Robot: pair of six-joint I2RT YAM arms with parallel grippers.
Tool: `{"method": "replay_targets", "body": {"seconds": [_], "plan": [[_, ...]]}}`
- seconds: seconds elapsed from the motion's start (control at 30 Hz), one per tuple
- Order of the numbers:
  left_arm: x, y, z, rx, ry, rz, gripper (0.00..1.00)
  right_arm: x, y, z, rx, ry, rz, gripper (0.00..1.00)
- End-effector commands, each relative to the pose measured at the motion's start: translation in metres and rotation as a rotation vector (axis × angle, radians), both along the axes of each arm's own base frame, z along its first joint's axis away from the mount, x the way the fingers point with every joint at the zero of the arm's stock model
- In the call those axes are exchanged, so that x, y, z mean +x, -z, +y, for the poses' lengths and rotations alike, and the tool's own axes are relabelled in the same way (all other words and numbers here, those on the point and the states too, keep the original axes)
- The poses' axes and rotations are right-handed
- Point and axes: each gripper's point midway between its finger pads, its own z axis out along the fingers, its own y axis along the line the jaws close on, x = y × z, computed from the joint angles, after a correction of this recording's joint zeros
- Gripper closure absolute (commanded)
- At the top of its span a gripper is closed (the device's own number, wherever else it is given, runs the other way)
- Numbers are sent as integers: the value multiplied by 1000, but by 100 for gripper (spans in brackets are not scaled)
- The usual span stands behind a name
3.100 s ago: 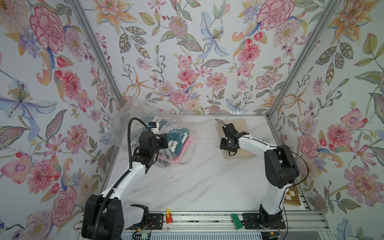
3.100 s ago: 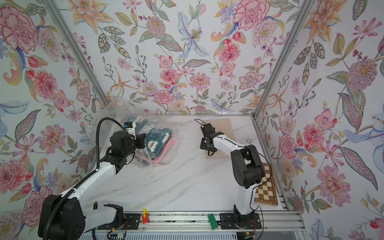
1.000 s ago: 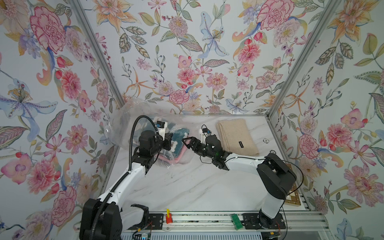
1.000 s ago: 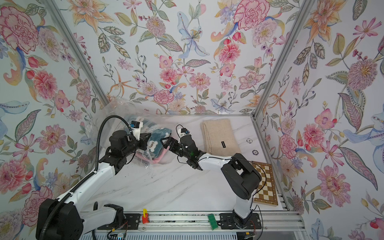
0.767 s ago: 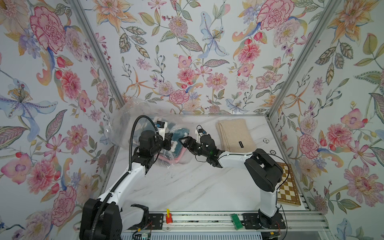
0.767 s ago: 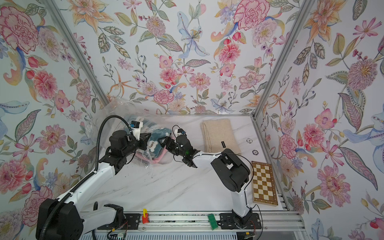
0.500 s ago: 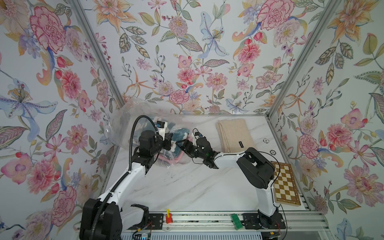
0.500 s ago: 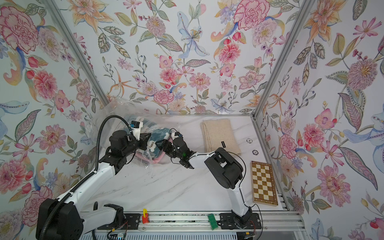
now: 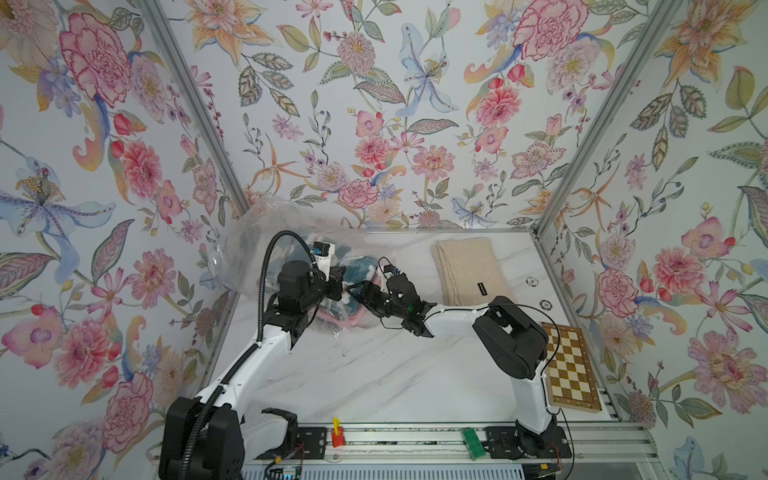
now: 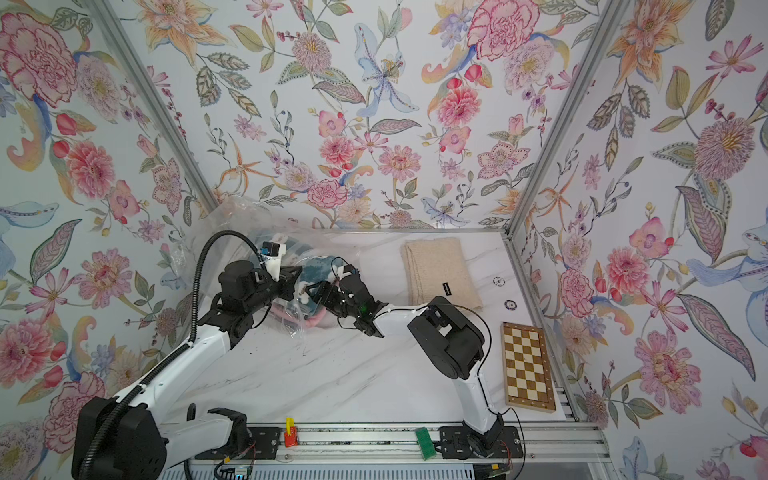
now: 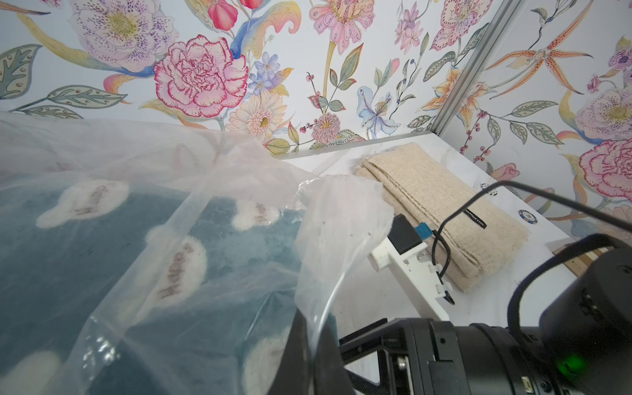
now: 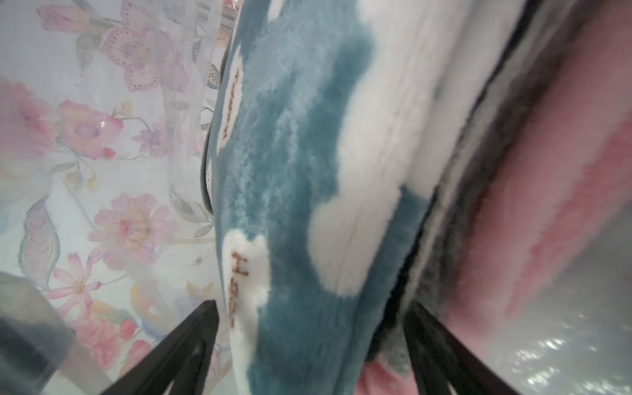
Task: Take the blanket out of the vacuum bag
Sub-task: Take out the blanket from the vacuum bag.
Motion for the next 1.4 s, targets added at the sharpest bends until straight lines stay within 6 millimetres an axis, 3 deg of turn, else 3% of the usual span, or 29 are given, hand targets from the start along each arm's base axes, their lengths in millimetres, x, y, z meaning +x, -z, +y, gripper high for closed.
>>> {"method": "replay_targets", "body": {"seconds": [0.0, 0.7, 1.13, 1.37], "plan": [[4, -17, -3, -15, 19, -48, 100, -1, -25, 5, 19, -13, -45, 13], [5, -12, -5, -14, 27, -32, 100, -5, -46, -2, -18, -23, -88, 12], [5, -13, -6, -18, 32, -32, 100, -2, -35, 6, 3, -40, -61, 12], [4, -14, -5, -17, 31, -36, 100, -4, -45, -6, -62, -16, -98, 12]]}}
